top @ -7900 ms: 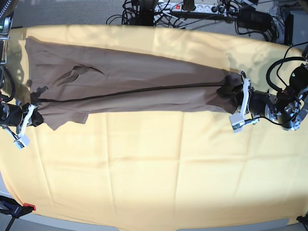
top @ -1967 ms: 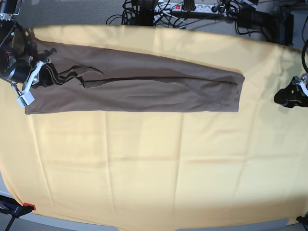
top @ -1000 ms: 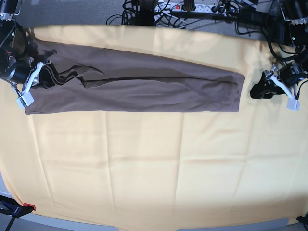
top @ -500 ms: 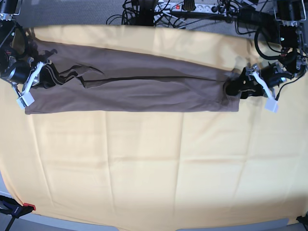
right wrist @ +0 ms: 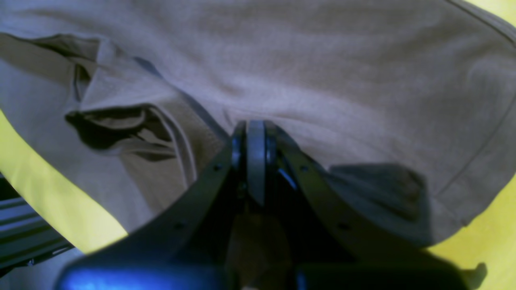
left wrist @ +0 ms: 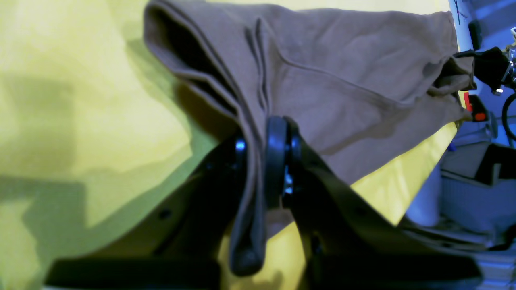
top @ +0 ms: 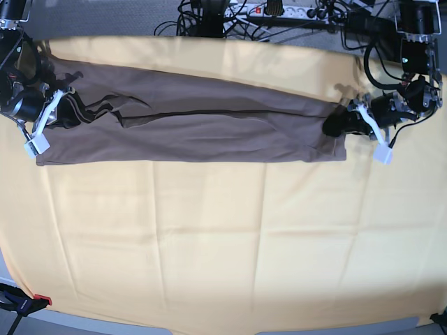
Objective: Fold the T-shirt properly
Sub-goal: 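Lower the left gripper and grasp the shirt's folded end, then fold the grasped end with the left gripper toward the right gripper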
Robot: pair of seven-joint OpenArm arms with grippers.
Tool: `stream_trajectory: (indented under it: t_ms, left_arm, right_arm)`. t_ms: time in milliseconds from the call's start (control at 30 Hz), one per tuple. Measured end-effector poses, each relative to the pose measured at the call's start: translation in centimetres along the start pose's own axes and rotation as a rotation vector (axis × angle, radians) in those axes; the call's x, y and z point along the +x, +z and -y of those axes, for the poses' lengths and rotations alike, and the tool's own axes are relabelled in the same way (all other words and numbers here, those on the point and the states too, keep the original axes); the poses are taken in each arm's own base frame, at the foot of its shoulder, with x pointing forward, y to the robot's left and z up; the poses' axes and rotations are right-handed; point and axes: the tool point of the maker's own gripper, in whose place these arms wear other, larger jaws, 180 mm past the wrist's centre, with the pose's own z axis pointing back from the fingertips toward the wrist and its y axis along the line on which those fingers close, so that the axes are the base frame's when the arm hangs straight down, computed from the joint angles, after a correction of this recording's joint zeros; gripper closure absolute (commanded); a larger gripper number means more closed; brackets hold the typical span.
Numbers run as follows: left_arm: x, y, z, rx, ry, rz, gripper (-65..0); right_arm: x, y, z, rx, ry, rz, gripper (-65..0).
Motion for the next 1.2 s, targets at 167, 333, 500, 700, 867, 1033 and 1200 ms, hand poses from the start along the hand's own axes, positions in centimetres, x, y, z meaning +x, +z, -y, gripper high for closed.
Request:
stream_trajectory:
  t_ms: [167,333,500,700,867,1033,1200]
  left_arm:
    - [0.9,-0.3,5.4,-0.237,-0.105,-0.010,0.0]
    - [2.1,-0.9,8.7,-0.294,-0.218,0.020,0.0]
    - [3.2,-1.3,12.2,-0.354,-0.307,0.074,0.0]
    - [3.4,-3.3,14.7,-0.441,-0.251,0.157,0.0]
    - [4.1,-5.1,16.6,-0.485,-0.209,0.240,0.0]
    - [2.3,-8.4,19.1,-0.513,-0.223,0.185,0.0]
    - [1.2,-10.6,20.7,-0.506,-0.257,0.150,0.0]
  right_arm:
    - [-0.1,0.0,0.0,-0.003,0.001,-0.003,0.0]
    - [-0.7,0.0,0.7,-0.037,0.019,-0.038,0.0]
    - [-0.8,0.0,0.7,-0.039,0.020,-0.041,0.0]
    - [-0.8,0.0,0.7,-0.039,0.020,-0.041,0.0]
    - [-0.8,0.0,0.7,-0.039,0.020,-0.041,0.0]
    - [-0.8,0.0,0.7,-0.039,0.020,-0.041,0.0]
    - [-0.8,0.0,0.7,-0.039,0.020,-0.040,0.0]
